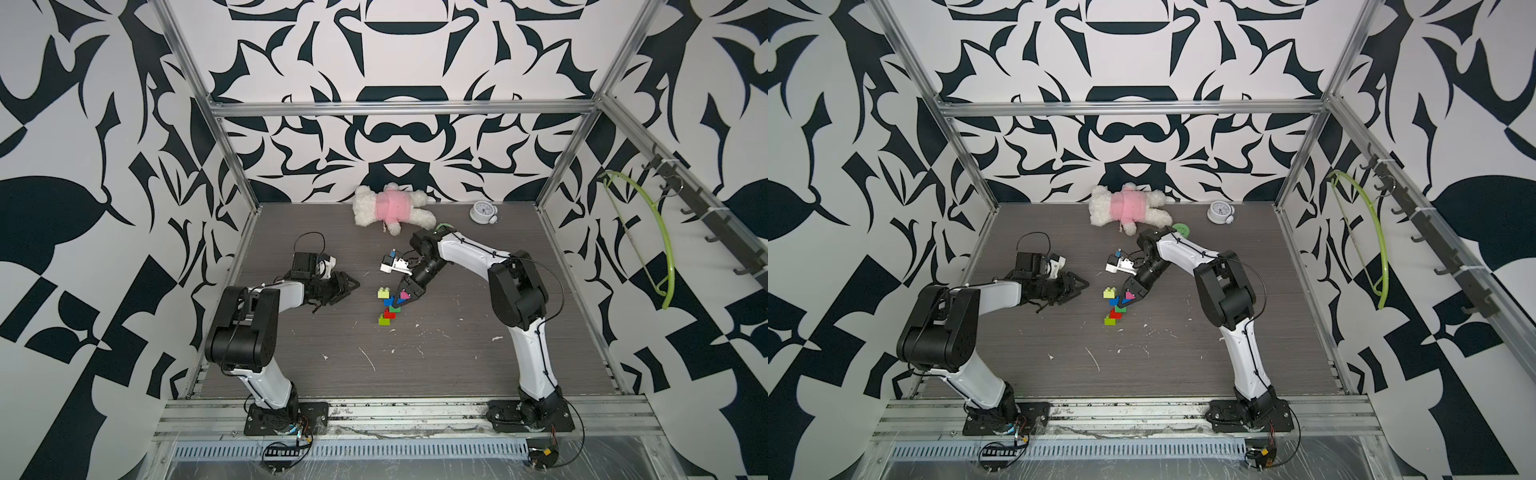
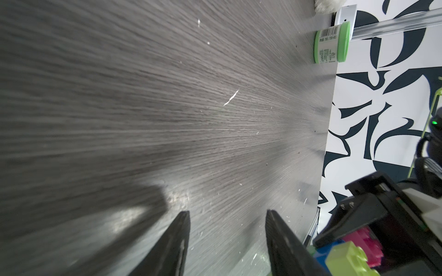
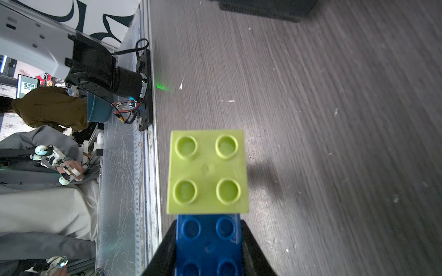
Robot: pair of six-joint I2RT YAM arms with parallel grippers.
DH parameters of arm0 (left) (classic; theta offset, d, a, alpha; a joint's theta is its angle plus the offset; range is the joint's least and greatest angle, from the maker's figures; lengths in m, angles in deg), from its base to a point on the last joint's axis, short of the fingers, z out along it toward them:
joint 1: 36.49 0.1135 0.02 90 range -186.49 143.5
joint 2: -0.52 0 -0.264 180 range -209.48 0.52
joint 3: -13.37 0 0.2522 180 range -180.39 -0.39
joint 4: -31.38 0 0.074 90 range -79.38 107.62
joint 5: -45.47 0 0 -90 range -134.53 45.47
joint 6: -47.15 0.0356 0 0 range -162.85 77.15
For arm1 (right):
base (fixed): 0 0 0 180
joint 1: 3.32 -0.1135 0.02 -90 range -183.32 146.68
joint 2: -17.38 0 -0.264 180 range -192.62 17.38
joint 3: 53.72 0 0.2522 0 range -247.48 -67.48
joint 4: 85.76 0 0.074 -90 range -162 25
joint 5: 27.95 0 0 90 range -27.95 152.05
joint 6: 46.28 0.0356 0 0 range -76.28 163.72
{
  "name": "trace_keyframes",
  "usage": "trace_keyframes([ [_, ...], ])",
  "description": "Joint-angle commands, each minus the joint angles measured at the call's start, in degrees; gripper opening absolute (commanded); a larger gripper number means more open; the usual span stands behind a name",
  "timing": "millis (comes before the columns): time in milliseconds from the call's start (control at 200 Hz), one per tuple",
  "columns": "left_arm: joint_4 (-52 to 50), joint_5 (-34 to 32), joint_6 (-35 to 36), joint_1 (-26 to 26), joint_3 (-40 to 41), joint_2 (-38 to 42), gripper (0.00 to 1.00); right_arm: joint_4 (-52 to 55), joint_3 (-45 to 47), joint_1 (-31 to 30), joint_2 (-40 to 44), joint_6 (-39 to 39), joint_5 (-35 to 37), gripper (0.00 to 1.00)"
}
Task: Assemble the letter y with lego
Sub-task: Place the lego brick at the center of the board.
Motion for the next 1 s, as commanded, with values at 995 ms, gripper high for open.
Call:
trace_keyframes([
  [995,-1.1,0.3,0.1,0.3,1.2,0.2,0.55,11.8,-8.5,3.4,-10.2,-2.5,-8.8,0.38],
])
